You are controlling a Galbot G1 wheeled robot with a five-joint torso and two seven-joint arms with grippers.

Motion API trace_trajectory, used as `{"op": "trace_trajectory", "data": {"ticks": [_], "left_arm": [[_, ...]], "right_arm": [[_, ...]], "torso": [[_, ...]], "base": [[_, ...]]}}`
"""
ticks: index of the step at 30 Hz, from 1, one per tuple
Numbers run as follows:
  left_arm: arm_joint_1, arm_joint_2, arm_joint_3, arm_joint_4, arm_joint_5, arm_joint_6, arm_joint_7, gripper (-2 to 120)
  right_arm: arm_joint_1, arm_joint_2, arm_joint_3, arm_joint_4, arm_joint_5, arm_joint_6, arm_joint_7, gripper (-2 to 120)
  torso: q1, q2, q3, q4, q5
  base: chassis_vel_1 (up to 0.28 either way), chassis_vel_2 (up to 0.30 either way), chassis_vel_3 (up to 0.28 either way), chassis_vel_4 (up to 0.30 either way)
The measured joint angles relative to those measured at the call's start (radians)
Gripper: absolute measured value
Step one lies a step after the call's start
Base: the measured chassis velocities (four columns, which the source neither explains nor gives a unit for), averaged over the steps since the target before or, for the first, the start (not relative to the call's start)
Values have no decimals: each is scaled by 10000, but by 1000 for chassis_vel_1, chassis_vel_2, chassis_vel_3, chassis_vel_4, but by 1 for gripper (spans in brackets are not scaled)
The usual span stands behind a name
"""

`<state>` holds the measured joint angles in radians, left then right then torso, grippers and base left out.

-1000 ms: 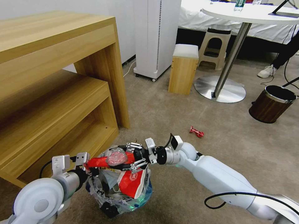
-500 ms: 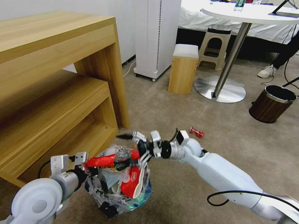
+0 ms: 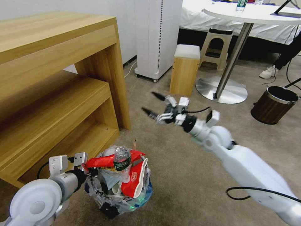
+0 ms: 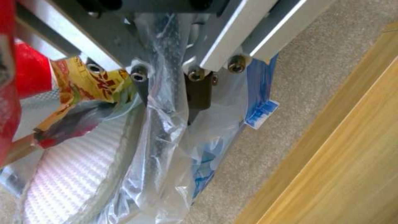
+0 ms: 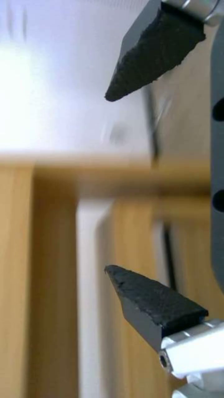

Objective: Pick up the trash bin and place the garbage on the floor into it.

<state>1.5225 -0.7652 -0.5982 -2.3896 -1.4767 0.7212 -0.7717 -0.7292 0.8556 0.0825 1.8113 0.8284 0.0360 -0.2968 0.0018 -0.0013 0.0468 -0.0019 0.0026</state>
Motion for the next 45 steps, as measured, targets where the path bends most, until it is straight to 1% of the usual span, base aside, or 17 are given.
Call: {"op": "trace_trajectory", "data": {"ticks": [1, 2, 3, 4, 5, 6, 7, 8, 9, 10, 11, 14, 18, 23, 28, 39, 45], "left_arm": [[8, -13, -3, -7, 40, 0, 0, 1], [23, -71, -15, -23, 169, -15, -2, 1], [23, -71, -15, -23, 169, -15, -2, 1], [51, -120, -33, -45, 283, -37, -2, 1], [82, -150, -57, -60, 344, -47, -2, 1], [178, -254, -130, -109, 504, -83, -9, 1], [178, -254, -130, -109, 504, -83, -9, 1], [232, -320, -159, -133, 606, -99, -11, 1], [254, -347, -167, -144, 647, -110, -9, 1], [306, -404, -179, -166, 726, -134, 8, 1], [306, -404, -179, -166, 726, -134, 8, 1], [400, -480, -199, -216, 897, -203, 136, 1], [407, -460, -232, -232, 987, -213, 223, 1], [371, -420, -193, -204, 1141, -233, 383, 1], [327, -344, -139, -52, 1340, -280, 529, 1], [269, -177, -203, 64, 1326, -353, 618, 1], [284, -171, -203, 59, 1325, -374, 627, 1]], "right_arm": [[-157, -56, 180, 49, -131, -25, 318, 100], [-593, -177, 680, 190, -382, -73, 1015, 100], [-593, -177, 680, 190, -382, -73, 1015, 100], [-903, -220, 1026, 226, -521, -102, 1336, 100], [-1039, -221, 1181, 225, -611, -102, 1443, 100], [-1350, -185, 1569, 168, -912, -31, 1549, 100], [-1350, -185, 1569, 168, -912, -31, 1549, 100], [-1637, -148, 1926, 122, -1150, 74, 1550, 100], [-1789, -127, 2122, 101, -1246, 135, 1531, 100], [-2178, -78, 2641, 80, -1421, 303, 1406, 100], [-2178, -78, 2641, 80, -1421, 303, 1406, 100], [-2925, 1, 3482, 82, -1578, 643, 1159, 100], [-3565, 130, 3845, 134, -1843, 947, 1122, 100], [-4059, 265, 3938, 216, -1969, 1108, 1186, 100], [-4369, 317, 3912, 163, -2278, 1328, 954, 100], [-4278, 399, 3609, 97, -2388, 1442, 772, 100], [-4318, 393, 3674, 113, -2417, 1549, 641, 100]], "torso": [[1, 0, 0, 0, 1], [0, 0, -1, 0, -1], [0, 0, -1, 0, -1], [0, 0, -1, -1, -1], [1, 0, 0, -2, 0], [0, 0, 0, 0, 1], [0, 0, 0, 0, 1], [0, 0, -1, 6, 1], [0, 0, 0, 5, 1], [0, 0, -1, 3, 0], [0, 0, -1, 3, 0], [0, 0, -1, -1, -3], [0, 1, -1, 1, -3], [0, 0, -1, 2, -1], [0, 0, -1, 2, -4], [0, 0, 0, 3, -3], [0, 0, 0, 1, -4]], "base": [[0, 0, 0, 0], [0, 0, 0, 0], [0, 0, 0, 0], [0, 0, 0, 0], [0, 0, 0, 0], [0, 0, 0, 0], [0, 0, 0, 0], [0, 0, 0, 0], [0, 0, 0, 0], [0, 0, 0, 0], [0, 0, 0, 0], [0, 0, 0, 0], [0, 0, 0, 0], [0, 0, 0, 0], [0, 0, 0, 0], [-11, -14, -16, -18], [-79, -66, -84, -96]]}}
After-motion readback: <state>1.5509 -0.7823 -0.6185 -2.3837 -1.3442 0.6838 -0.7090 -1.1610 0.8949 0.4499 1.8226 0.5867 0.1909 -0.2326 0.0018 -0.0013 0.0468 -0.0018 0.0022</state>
